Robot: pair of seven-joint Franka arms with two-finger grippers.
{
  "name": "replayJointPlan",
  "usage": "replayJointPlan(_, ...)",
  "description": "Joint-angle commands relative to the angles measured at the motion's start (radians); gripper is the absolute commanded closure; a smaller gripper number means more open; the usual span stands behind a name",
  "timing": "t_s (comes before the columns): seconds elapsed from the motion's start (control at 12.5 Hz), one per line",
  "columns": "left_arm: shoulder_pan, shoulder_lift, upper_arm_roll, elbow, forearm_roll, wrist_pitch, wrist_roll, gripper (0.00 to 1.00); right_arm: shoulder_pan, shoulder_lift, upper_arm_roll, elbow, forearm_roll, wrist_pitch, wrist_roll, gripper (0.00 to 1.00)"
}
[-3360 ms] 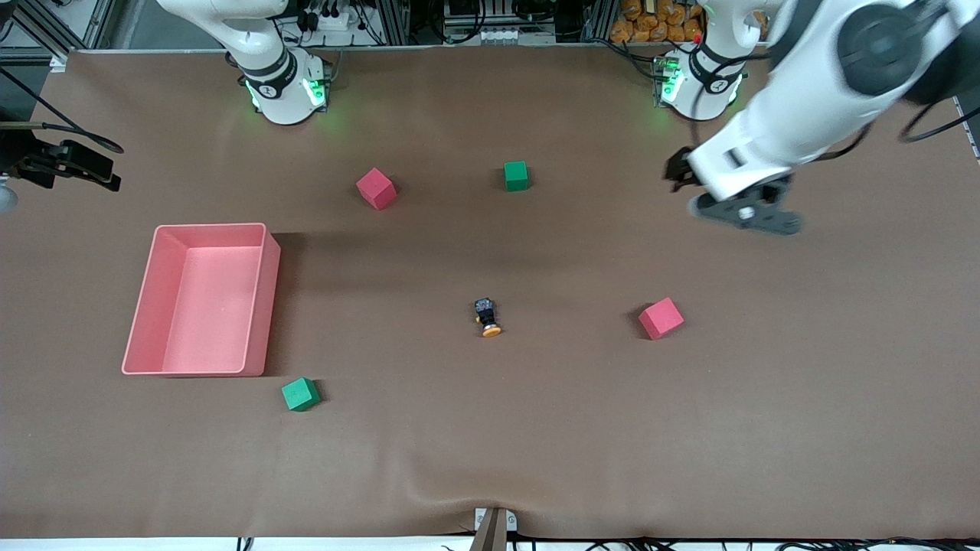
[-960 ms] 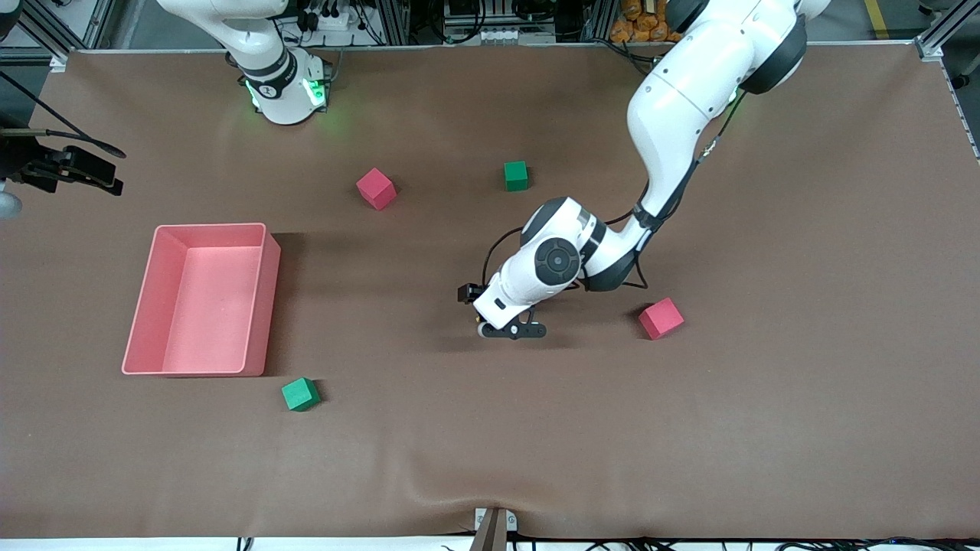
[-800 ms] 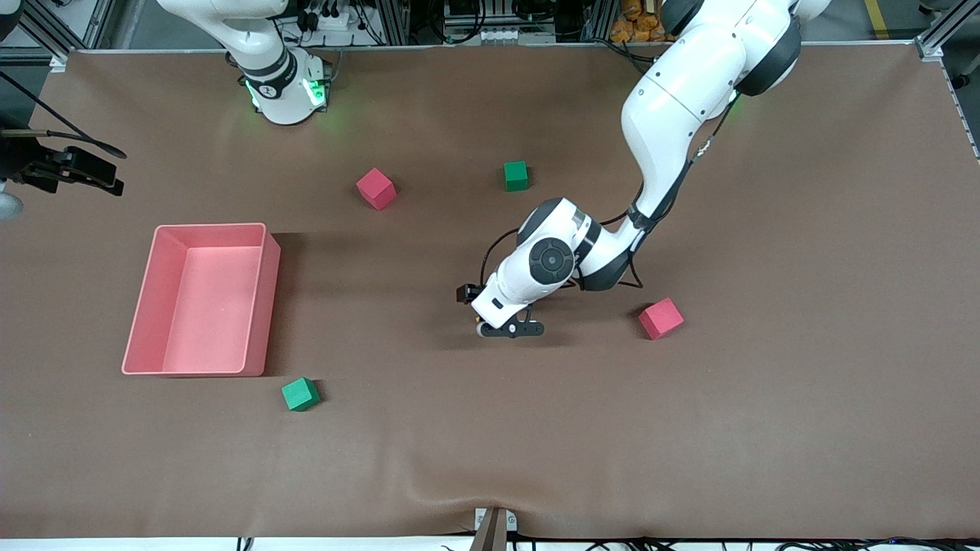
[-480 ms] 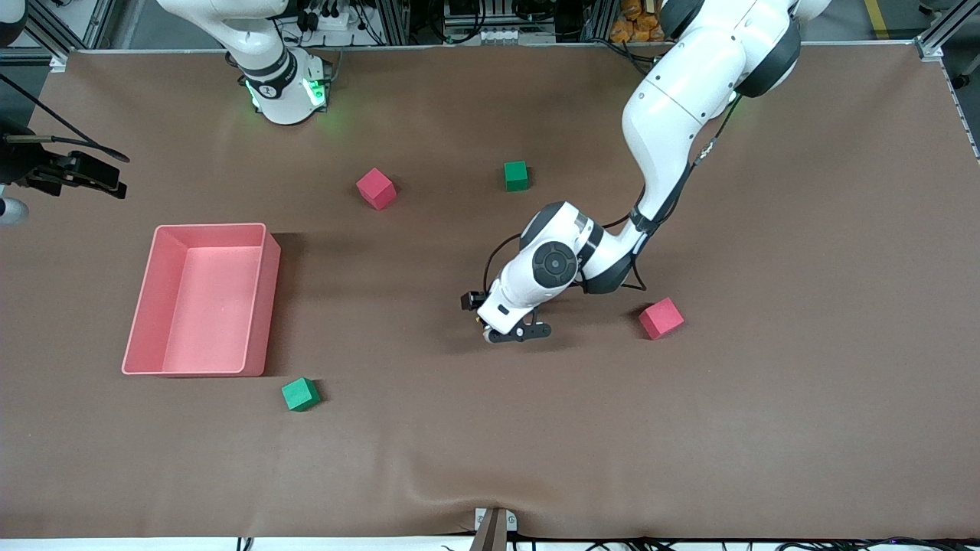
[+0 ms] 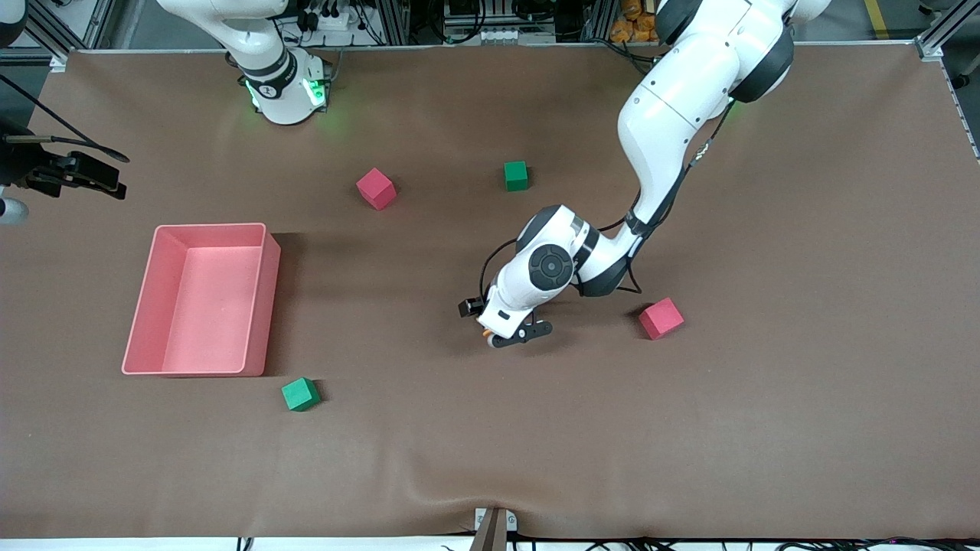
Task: Place and upright button with both arms
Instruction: 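Close the left gripper on the button's body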
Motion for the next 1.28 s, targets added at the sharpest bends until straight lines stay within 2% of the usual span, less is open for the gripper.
replayJointPlan(0.0, -0.015, 0.032, 0.011, 0.038, -0.013, 0.014, -0.016, 0.18, -0.002, -0.001, 0.001, 0.008, 0.008, 0.011, -0.015, 0.0)
replayJointPlan(0.32, -0.017, 0.044, 0.011, 0.04, -0.013, 0.041, -0.013, 0.2, 0.013, -0.001, 0.006, 0.011, 0.008, 0.044, -0.015, 0.0)
replayJointPlan(0.48, -0.017, 0.045, 0.019, 0.04, -0.013, 0.048, -0.012, 0.28, 0.018, -0.001, 0.006, 0.011, 0.006, 0.042, -0.014, 0.0)
replayJointPlan(0.64, -0.017, 0.05, 0.019, 0.04, -0.013, 0.052, -0.016, 0.44, 0.018, -0.001, 0.006, 0.029, 0.005, 0.048, -0.012, 0.0)
replayJointPlan(0.96, -0.019, 0.046, 0.019, 0.035, -0.013, 0.052, -0.042, 0.87, 0.019, -0.006, 0.021, 0.051, 0.008, 0.038, 0.002, 0.0)
replayJointPlan(1.2, -0.034, 0.024, 0.017, 0.035, -0.008, 0.051, -0.063, 0.99, 0.03, -0.009, 0.037, 0.063, 0.008, 0.03, 0.003, 0.0)
